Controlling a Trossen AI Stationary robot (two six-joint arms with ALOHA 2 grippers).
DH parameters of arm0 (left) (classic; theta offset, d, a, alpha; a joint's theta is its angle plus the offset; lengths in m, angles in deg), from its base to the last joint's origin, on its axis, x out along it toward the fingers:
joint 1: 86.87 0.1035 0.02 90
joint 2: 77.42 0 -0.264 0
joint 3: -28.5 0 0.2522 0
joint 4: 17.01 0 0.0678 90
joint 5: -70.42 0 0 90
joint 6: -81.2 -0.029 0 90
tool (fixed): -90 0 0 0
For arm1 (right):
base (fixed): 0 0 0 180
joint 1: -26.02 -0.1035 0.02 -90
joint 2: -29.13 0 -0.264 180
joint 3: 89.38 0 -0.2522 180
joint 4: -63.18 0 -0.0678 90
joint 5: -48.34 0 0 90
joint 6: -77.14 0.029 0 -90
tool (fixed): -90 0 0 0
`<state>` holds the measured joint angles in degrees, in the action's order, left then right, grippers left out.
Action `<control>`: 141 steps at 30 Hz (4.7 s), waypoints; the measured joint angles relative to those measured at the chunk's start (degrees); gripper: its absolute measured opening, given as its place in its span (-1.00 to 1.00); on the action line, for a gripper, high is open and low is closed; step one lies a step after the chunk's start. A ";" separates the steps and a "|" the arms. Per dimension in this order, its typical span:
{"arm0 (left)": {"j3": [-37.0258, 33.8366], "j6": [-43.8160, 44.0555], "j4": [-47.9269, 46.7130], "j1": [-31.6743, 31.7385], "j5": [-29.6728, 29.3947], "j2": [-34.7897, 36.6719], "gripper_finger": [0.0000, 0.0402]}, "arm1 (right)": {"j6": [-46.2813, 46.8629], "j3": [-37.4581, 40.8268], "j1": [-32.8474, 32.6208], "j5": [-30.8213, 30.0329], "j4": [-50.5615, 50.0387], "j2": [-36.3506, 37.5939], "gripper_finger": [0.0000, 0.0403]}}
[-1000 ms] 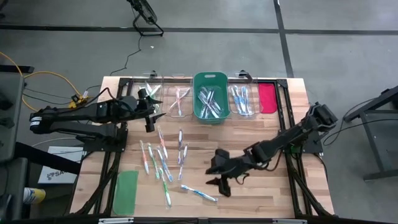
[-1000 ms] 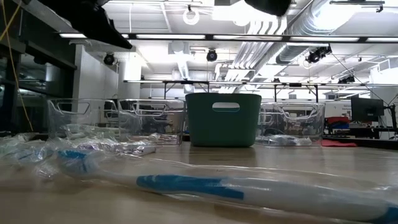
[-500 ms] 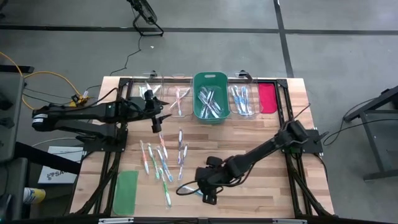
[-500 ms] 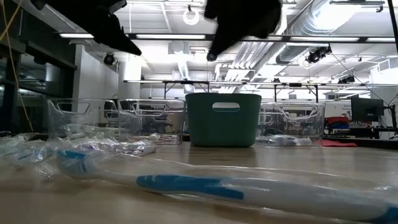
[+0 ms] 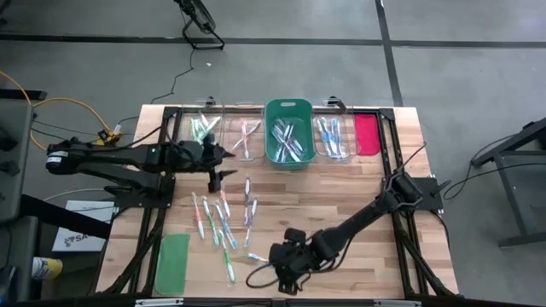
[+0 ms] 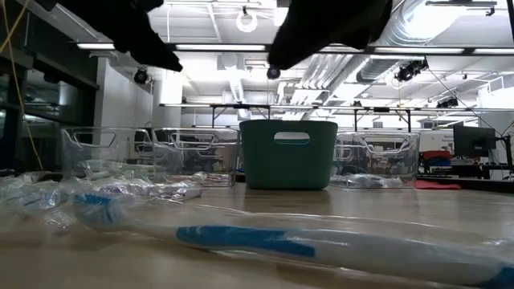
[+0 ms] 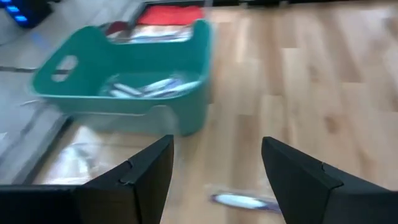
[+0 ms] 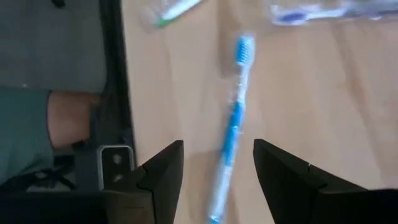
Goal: Pick & Place Toothbrushes
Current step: Put the blue toothbrush into the right transparent bin, then put the purple toothbrush into the green bin
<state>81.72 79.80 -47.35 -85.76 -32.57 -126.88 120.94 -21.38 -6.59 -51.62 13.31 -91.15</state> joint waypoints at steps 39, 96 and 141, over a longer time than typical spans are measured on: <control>0.00 19.52 0.26 -35.37 -25.08 -12.33 0.18 | 15.78 0.39 -5.81 -17.24 -9.59 -7.12 -0.93; 0.00 1.64 13.62 -33.98 -42.43 -20.95 0.18 | 2.94 40.04 52.83 -5.01 4.89 40.08 0.24; -10.04 -8.74 10.28 -15.00 -32.35 -20.89 0.18 | -67.96 22.27 23.43 7.26 43.57 -0.18 0.23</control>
<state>71.68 71.05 -37.07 -100.76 -64.92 -147.77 52.97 0.89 16.84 -44.35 56.88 -91.33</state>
